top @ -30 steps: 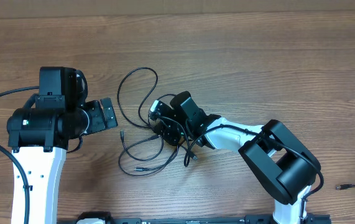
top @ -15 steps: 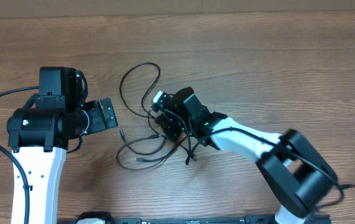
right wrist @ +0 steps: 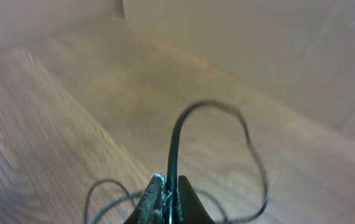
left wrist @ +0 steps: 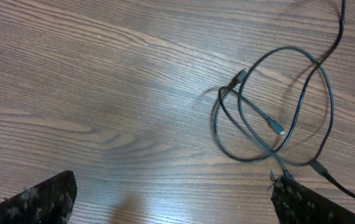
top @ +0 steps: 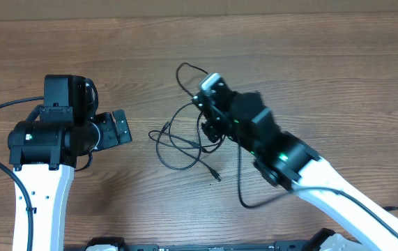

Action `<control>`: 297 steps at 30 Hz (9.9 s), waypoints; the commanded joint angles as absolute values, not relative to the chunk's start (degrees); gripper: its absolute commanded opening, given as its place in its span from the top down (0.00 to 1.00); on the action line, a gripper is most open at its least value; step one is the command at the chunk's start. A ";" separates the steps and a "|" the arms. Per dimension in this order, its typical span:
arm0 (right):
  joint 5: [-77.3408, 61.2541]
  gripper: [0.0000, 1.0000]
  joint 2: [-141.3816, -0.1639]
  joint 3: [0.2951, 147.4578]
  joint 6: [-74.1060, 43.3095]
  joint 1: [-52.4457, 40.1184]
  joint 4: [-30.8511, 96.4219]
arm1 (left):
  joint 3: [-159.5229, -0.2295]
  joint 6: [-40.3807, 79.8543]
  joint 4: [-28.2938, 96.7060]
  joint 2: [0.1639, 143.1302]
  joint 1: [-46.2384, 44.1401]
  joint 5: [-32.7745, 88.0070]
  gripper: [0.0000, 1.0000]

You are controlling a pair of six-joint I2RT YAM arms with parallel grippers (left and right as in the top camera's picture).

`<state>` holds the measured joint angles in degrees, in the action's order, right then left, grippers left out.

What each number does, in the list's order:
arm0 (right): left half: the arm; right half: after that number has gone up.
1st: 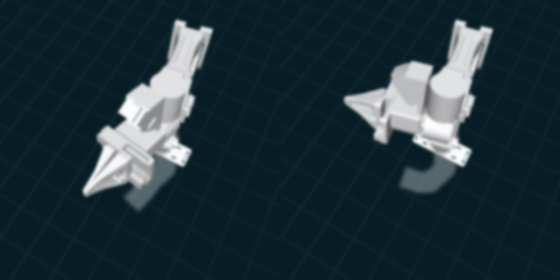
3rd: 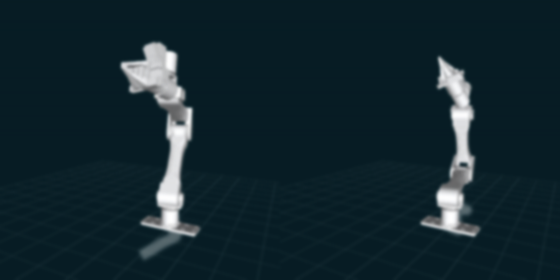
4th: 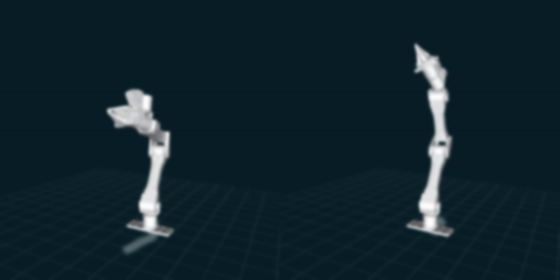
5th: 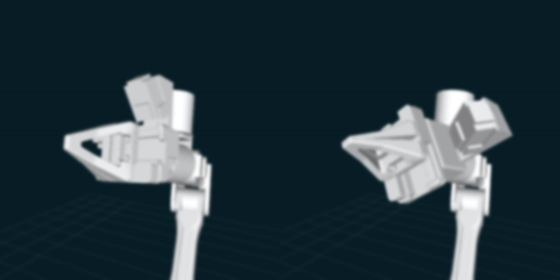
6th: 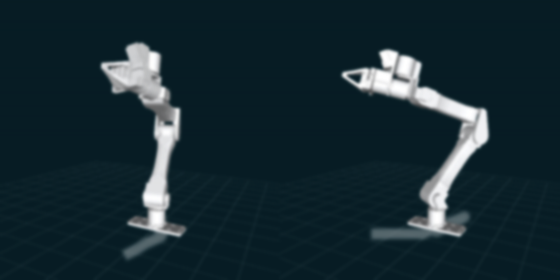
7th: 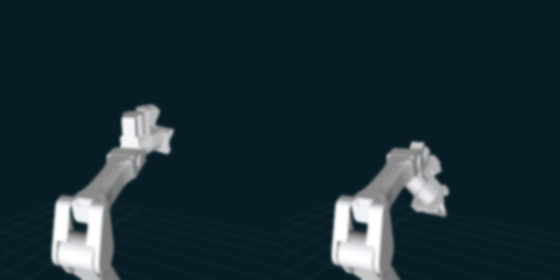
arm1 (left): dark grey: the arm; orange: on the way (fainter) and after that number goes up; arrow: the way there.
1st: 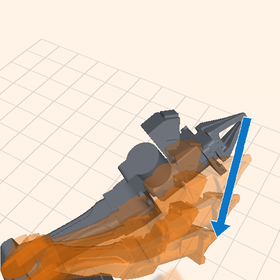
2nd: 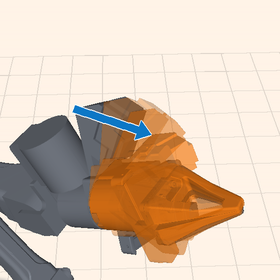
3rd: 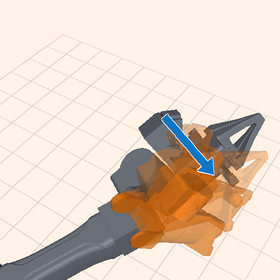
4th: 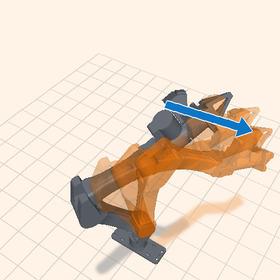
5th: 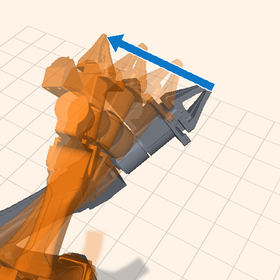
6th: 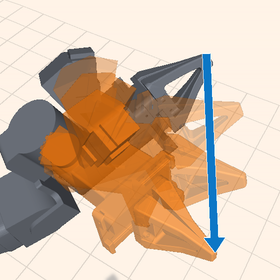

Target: Untangle cables

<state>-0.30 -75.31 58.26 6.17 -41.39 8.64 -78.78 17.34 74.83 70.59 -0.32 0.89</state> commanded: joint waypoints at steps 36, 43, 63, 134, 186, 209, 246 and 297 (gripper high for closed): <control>44.51 0.96 -56.69 69.47 46.50 -21.43 -32.93 | -78.89 16.27 74.76 70.83 -0.03 1.06 0.00; 38.44 0.96 -58.11 74.96 46.83 -12.47 -32.93 | -78.89 16.27 74.74 70.83 -0.03 1.06 0.00; 30.55 0.96 -67.66 96.20 54.50 -9.56 -27.73 | -78.89 16.27 74.76 70.83 -0.03 1.06 0.00; 2.02 0.96 -101.80 94.13 -0.45 32.82 42.87 | -78.89 16.27 74.76 70.83 -0.03 1.06 0.00; 36.03 0.96 -106.65 94.06 28.40 38.65 34.13 | -78.89 16.27 74.76 70.83 -0.03 1.06 0.00; -5.87 0.96 -106.87 81.62 28.71 39.03 28.36 | -78.89 16.27 74.74 70.83 -0.03 1.06 0.00; 33.32 0.96 -106.85 76.88 87.92 29.87 12.80 | -78.89 16.27 74.76 70.83 -0.03 1.06 0.00; -39.55 0.00 -106.85 76.88 45.63 20.49 48.14 | -78.89 16.27 74.74 70.83 -0.03 1.06 0.00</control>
<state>-37.60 -106.54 76.84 61.63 21.56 48.40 -78.74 17.34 74.83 70.67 -0.32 0.89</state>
